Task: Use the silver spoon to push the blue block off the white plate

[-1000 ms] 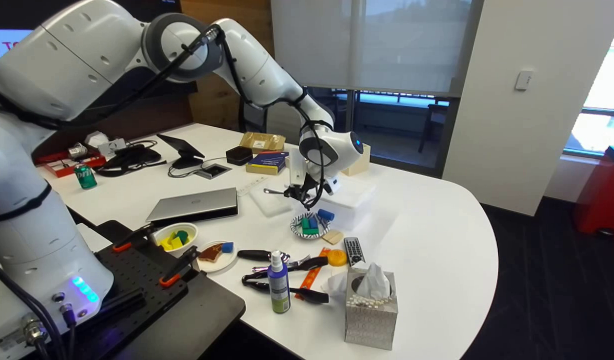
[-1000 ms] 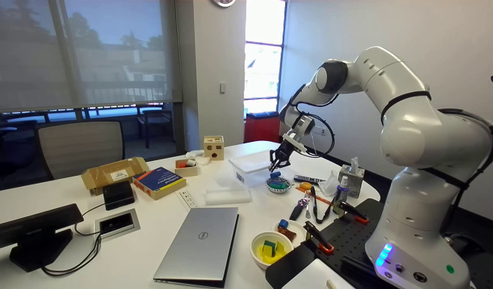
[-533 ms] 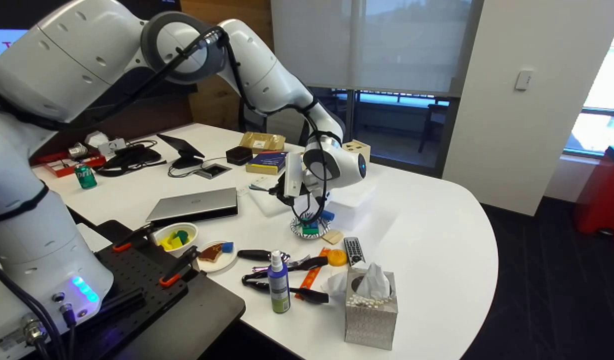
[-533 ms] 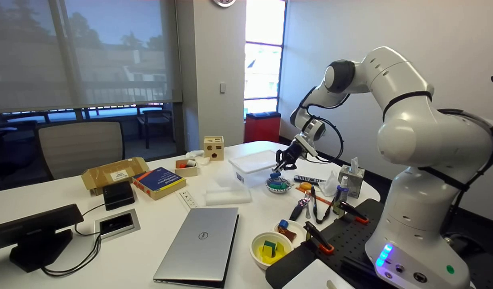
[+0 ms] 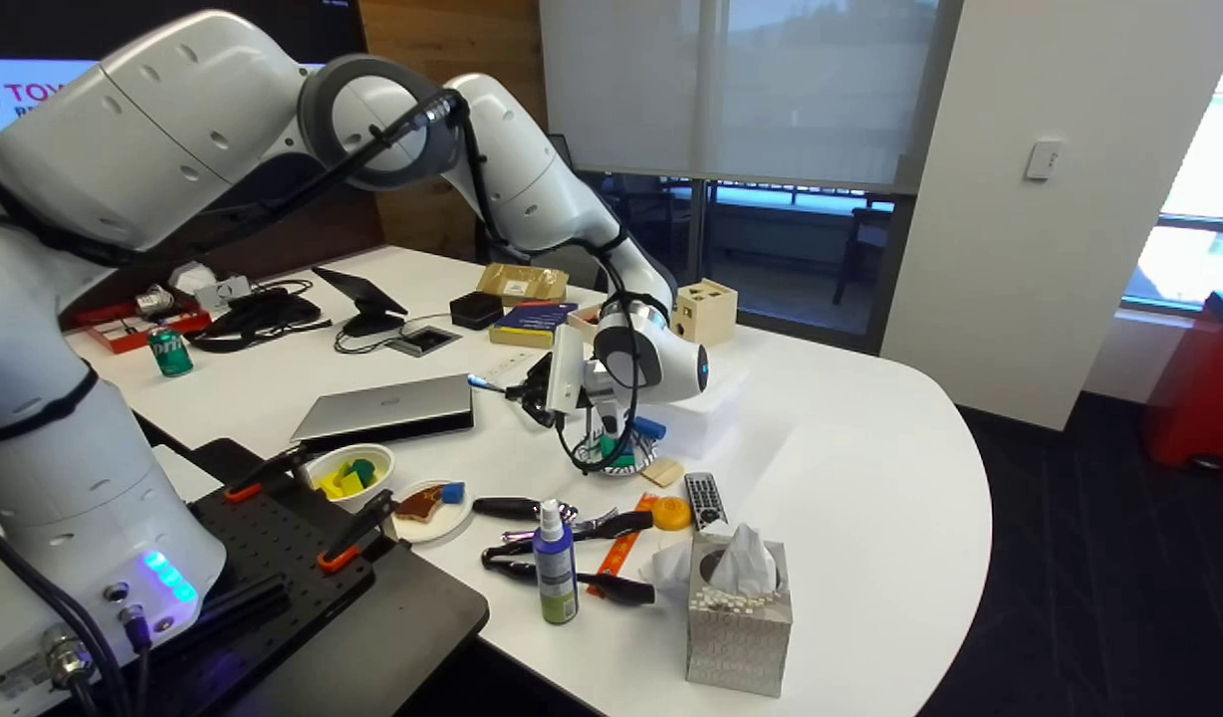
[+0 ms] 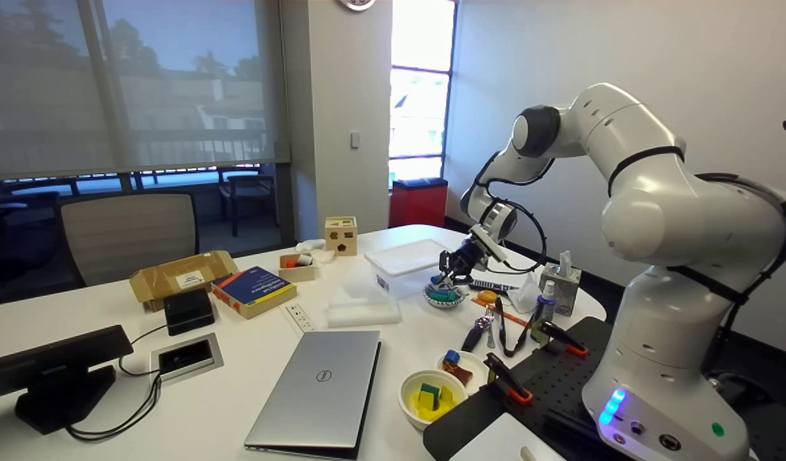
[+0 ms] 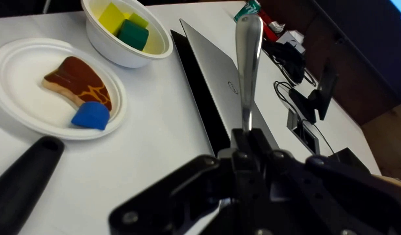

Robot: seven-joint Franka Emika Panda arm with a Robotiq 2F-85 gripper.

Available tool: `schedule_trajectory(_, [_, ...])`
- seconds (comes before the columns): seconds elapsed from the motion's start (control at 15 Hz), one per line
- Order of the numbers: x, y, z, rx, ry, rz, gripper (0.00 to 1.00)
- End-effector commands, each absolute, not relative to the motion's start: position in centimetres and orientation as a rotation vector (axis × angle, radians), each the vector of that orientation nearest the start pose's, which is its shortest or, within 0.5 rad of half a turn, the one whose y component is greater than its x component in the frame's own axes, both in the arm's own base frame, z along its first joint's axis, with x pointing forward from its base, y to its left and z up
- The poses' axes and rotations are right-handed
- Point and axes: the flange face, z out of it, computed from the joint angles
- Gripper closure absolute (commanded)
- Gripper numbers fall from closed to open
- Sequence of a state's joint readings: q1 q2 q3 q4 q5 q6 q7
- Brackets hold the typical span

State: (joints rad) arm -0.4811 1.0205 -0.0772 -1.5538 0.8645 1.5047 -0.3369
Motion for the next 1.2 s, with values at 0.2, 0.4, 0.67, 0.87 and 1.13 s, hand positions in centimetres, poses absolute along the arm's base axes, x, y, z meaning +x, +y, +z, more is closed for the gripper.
schedule_trajectory(0.2, [53.8, -17.8, 2.0, -2.064, 0.801, 0.776, 0.98])
schedule_trajectory(0.4, [54.1, -16.3, 1.3, -2.155, 0.871, 0.809, 0.98])
schedule_trajectory(0.67, [53.2, -15.7, 0.1, -2.218, 0.987, 0.863, 0.98])
schedule_trajectory(0.87, [52.0, -16.8, 0.0, -2.244, 1.109, 0.857, 0.98])
schedule_trajectory(1.13, [50.0, -19.2, 0.3, -2.278, 1.295, 0.822, 0.98])
